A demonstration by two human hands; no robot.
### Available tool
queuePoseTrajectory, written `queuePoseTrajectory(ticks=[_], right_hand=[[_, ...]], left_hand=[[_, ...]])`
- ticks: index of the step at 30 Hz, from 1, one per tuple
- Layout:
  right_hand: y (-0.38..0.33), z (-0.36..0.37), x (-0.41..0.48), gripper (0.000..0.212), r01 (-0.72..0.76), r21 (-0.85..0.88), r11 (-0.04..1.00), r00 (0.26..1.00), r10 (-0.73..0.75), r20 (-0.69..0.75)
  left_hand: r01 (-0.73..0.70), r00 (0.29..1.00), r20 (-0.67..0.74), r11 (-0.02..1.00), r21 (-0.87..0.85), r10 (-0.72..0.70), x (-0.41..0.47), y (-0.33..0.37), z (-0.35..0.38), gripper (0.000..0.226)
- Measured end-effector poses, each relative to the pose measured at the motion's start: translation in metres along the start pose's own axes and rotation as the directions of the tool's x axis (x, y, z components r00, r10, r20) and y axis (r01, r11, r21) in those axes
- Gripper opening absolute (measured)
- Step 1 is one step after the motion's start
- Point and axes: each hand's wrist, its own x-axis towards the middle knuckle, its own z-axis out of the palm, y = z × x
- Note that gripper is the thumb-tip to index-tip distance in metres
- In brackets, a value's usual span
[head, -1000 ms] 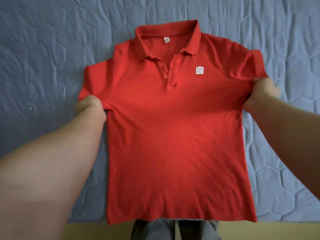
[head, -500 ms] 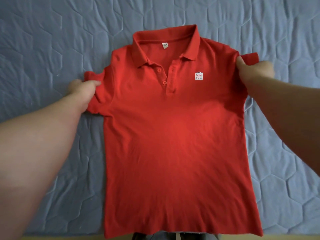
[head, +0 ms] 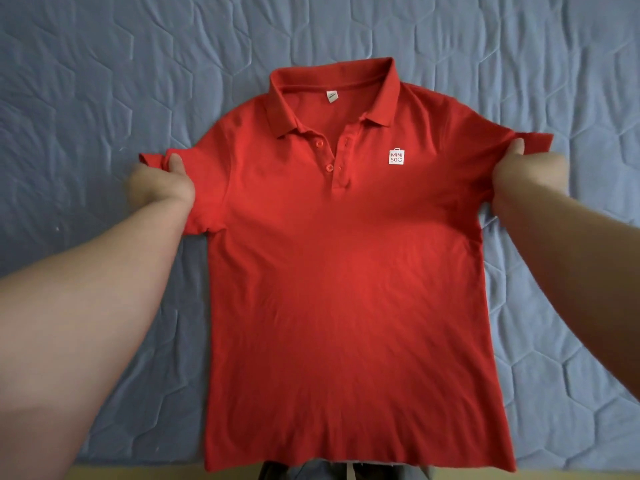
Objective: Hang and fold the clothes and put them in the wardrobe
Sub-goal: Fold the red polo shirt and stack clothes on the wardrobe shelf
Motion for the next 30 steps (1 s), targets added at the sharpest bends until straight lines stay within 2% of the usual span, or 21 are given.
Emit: queuePoseTrajectory(ticks=[2, 5, 7, 9, 10, 12, 14, 17, 19, 21, 24, 26, 27, 28, 30], right_hand=[[-0.005, -0.003, -0.017, 0.048, 0.193, 0.015, 0.981, 0.981, -0.193, -0.037], [-0.012, 0.001, -0.057, 0.051, 0.5, -0.151, 0.853, 0.863, -0.504, 0.014], [-0.013, 0.01, -0.089, 0.062, 0.679, -0.197, 0.707, 0.734, -0.644, 0.216], [-0.01, 0.02, -0.107, 0.069, 0.763, -0.194, 0.617, 0.623, -0.62, 0.476], [-0.01, 0.023, -0.11, 0.07, 0.77, -0.204, 0.605, 0.6, -0.577, 0.554], [-0.014, 0.023, -0.109, 0.062, 0.759, -0.188, 0.624, 0.613, -0.586, 0.529], [-0.026, 0.025, -0.099, 0.049, 0.753, -0.134, 0.644, 0.643, -0.676, 0.36], [-0.054, 0.034, -0.073, 0.044, 0.729, -0.171, 0.663, 0.684, -0.7, 0.205], [-0.075, 0.042, -0.053, 0.048, 0.639, -0.205, 0.741, 0.768, -0.599, 0.225], [-0.09, 0.049, -0.036, 0.047, 0.541, -0.219, 0.812, 0.827, -0.468, 0.311], [-0.1, 0.055, -0.02, 0.017, 0.511, -0.267, 0.817, 0.831, -0.39, 0.396], [-0.104, 0.058, -0.012, 0.016, 0.462, -0.287, 0.839, 0.847, -0.322, 0.422], [-0.106, 0.058, -0.009, 0.016, 0.416, -0.262, 0.871, 0.859, -0.281, 0.428], [-0.11, 0.058, -0.004, 0.013, 0.342, -0.168, 0.924, 0.865, -0.24, 0.441], [-0.117, 0.056, 0.004, 0.008, 0.063, 0.097, 0.993, 0.855, -0.103, 0.509]], left_hand=[[-0.069, 0.995, -0.077, 0.996, -0.062, 0.064, -0.018, 0.011, -0.006, 0.051], [-0.365, 0.929, -0.113, 0.92, -0.142, 0.351, -0.065, 0.022, -0.005, 0.043], [-0.519, 0.849, -0.018, 0.825, -0.225, 0.529, -0.094, 0.023, 0.004, 0.038], [-0.593, 0.754, 0.137, 0.756, -0.279, 0.642, -0.111, 0.024, 0.013, 0.033], [-0.607, 0.73, 0.184, 0.748, -0.268, 0.658, -0.112, 0.026, 0.015, 0.031], [-0.606, 0.749, 0.156, 0.761, -0.231, 0.643, -0.103, 0.031, 0.018, 0.027], [-0.591, 0.79, 0.069, 0.787, -0.175, 0.609, -0.087, 0.042, 0.02, 0.027], [-0.497, 0.866, 0.014, 0.865, -0.072, 0.499, -0.059, 0.067, 0.027, 0.045], [-0.339, 0.936, 0.089, 0.941, -0.028, 0.34, -0.037, 0.084, 0.035, 0.064], [-0.225, 0.96, 0.171, 0.974, 0.006, 0.221, -0.02, 0.096, 0.042, 0.072], [-0.225, 0.944, 0.256, 0.974, 0.027, 0.211, -0.006, 0.105, 0.043, 0.052], [-0.246, 0.929, 0.3, 0.968, 0.056, 0.219, -0.001, 0.108, 0.042, 0.03], [-0.235, 0.923, 0.324, 0.971, 0.043, 0.209, 0.003, 0.11, 0.04, 0.019], [-0.211, 0.921, 0.338, 0.977, 0.011, 0.195, 0.006, 0.113, 0.037, 0.016], [-0.147, 0.918, 0.36, 0.986, -0.083, 0.167, 0.015, 0.112, 0.027, 0.028]])
